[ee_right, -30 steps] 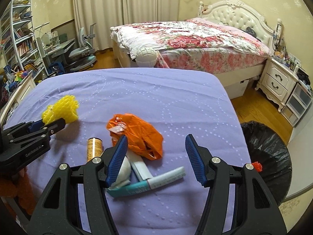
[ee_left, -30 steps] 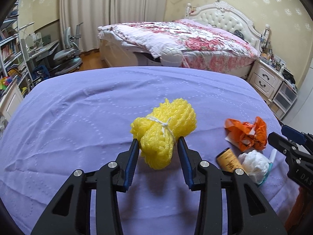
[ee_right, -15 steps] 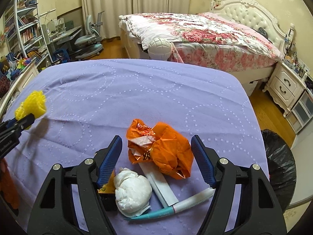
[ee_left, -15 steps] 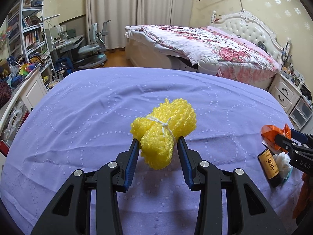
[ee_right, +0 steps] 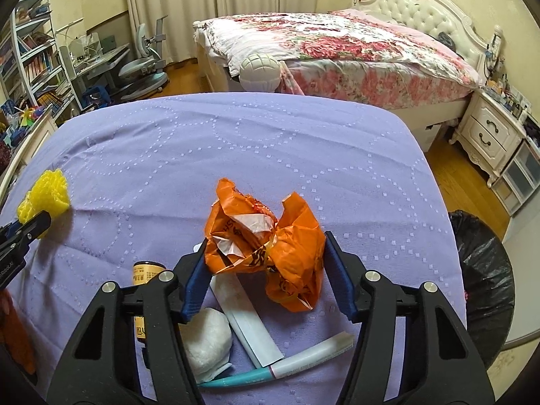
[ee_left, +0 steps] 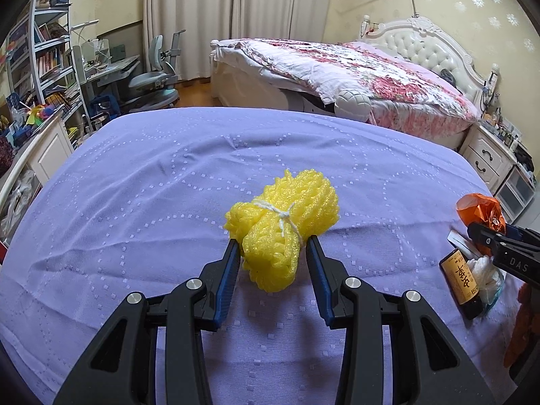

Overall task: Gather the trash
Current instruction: 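Grasp the orange plastic bag with the right tool while the left tool holds the mesh, then carry the mesh and bag over the black bin and open both tools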

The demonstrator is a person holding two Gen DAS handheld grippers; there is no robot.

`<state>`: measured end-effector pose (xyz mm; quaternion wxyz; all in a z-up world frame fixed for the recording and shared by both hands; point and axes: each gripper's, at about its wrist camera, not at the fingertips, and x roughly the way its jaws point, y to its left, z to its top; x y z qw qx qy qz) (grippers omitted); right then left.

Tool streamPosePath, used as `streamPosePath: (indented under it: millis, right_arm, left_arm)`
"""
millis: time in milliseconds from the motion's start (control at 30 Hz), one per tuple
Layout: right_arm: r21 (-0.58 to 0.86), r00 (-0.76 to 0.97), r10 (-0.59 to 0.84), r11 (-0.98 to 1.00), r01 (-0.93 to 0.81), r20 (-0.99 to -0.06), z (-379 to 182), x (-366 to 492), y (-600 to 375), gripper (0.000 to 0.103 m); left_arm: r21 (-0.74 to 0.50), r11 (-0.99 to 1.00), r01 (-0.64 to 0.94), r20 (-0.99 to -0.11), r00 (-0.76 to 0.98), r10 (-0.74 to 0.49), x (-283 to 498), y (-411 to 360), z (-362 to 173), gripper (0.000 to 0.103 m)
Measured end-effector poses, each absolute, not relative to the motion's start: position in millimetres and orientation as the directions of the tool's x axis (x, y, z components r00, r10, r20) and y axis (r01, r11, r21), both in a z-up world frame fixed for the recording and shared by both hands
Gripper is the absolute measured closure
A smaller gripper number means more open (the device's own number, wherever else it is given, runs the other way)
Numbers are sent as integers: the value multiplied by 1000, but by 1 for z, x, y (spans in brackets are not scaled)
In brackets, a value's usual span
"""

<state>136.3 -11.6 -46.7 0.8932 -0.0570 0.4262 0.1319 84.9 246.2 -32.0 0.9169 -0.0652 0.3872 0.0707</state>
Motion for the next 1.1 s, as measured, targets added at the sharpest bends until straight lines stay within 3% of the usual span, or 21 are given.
streamPosePath:
  millis: [600, 1100]
  right_arm:
    - [34, 697, 158, 981, -189, -699, -11, 95, -64, 45]
    - [43, 736, 89, 996, -81, -671, -8, 48, -131, 45]
  left_arm:
    - [-95, 992, -83, -680, 733, -4, 68, 190, -14, 62]
    - [-109, 992, 63, -655, 746, -119, 43, 100, -7, 62]
